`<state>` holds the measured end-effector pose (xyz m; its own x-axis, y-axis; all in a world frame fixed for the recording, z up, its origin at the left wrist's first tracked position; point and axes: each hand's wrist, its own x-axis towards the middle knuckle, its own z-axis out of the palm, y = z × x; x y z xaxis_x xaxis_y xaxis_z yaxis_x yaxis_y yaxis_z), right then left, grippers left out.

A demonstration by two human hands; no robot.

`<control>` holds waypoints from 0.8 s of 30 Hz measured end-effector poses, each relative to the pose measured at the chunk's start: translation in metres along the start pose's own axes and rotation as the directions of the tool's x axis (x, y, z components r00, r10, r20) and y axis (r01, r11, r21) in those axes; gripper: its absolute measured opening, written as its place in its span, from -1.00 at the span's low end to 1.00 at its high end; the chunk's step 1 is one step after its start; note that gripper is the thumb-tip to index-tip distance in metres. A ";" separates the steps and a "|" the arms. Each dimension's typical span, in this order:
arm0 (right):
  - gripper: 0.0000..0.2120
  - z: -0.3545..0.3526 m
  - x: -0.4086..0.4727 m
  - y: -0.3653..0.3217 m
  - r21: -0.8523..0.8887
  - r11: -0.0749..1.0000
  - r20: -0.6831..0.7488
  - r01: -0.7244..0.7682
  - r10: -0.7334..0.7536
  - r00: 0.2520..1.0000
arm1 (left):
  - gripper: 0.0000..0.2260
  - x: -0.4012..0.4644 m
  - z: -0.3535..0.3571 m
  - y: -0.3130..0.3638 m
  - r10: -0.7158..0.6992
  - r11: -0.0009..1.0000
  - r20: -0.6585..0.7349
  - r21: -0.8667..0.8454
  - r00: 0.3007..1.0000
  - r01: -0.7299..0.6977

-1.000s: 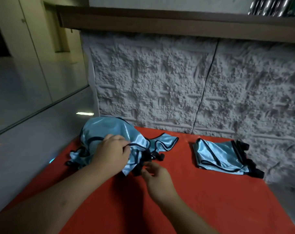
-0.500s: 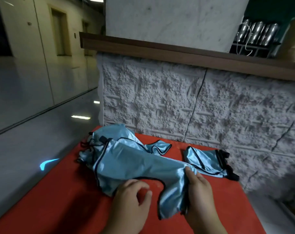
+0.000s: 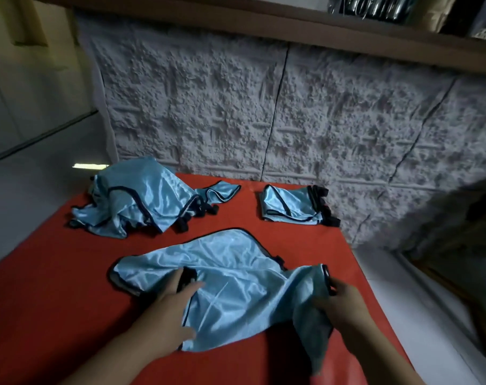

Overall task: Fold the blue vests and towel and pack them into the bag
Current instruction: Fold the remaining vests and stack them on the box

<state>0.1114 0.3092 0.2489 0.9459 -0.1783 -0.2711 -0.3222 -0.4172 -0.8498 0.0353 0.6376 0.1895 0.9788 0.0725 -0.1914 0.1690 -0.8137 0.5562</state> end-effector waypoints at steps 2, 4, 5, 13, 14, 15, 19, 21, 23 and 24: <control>-0.47 -0.005 0.013 0.006 -0.102 0.994 -0.085 0.042 -0.051 0.995 | -0.17 0.012 -0.004 -0.008 -0.004 0.999 -0.089 0.052 0.996 0.009; -0.33 -0.008 0.022 0.010 -0.225 0.970 -0.114 0.092 -0.120 0.986 | -0.27 0.019 -0.010 -0.007 0.001 0.987 -0.293 0.152 0.956 0.045; -0.29 -0.009 0.023 0.008 -0.318 0.939 -0.123 0.132 -0.179 0.976 | -0.31 0.019 -0.014 -0.005 0.017 0.971 -0.397 0.224 0.918 0.079; -0.65 -0.013 0.018 0.029 -0.790 0.597 0.118 0.137 -0.072 0.990 | -0.75 -0.016 0.005 0.012 0.086 0.945 -0.208 0.328 0.974 -0.013; -0.60 -0.011 0.018 0.033 -0.797 0.582 0.149 0.159 -0.065 0.987 | -0.70 -0.017 0.006 0.008 0.046 0.948 -0.191 0.318 0.980 0.017; -0.54 -0.012 0.019 0.034 -0.787 0.590 0.168 0.179 -0.075 0.983 | -0.64 -0.016 0.008 0.006 0.019 0.954 -0.192 0.297 0.981 0.040; -0.47 -0.007 0.017 0.033 -0.640 0.717 0.235 0.277 -0.160 0.959 | -0.52 -0.009 0.009 -0.004 -0.077 0.972 -0.251 0.198 0.965 0.129; -0.60 -0.004 0.015 0.029 -0.560 0.766 0.255 0.315 -0.203 0.945 | -0.52 -0.001 0.009 -0.010 -0.116 0.990 -0.316 0.041 0.942 0.136; -0.77 -0.002 0.013 0.022 -0.427 0.841 0.252 0.331 -0.241 0.937 | -0.55 0.004 0.007 -0.013 -0.188 0.981 -0.355 -0.121 0.916 0.155; -0.81 -0.003 0.010 0.019 -0.327 0.892 0.251 0.313 -0.238 0.938 | -0.58 0.006 0.004 -0.011 -0.214 0.973 -0.352 -0.160 0.911 0.167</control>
<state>0.1146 0.2970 0.2313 0.9739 0.1552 -0.1655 -0.0035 -0.7190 -0.6950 0.0386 0.6450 0.1788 0.8962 0.4436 -0.0089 0.3463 -0.6869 0.6389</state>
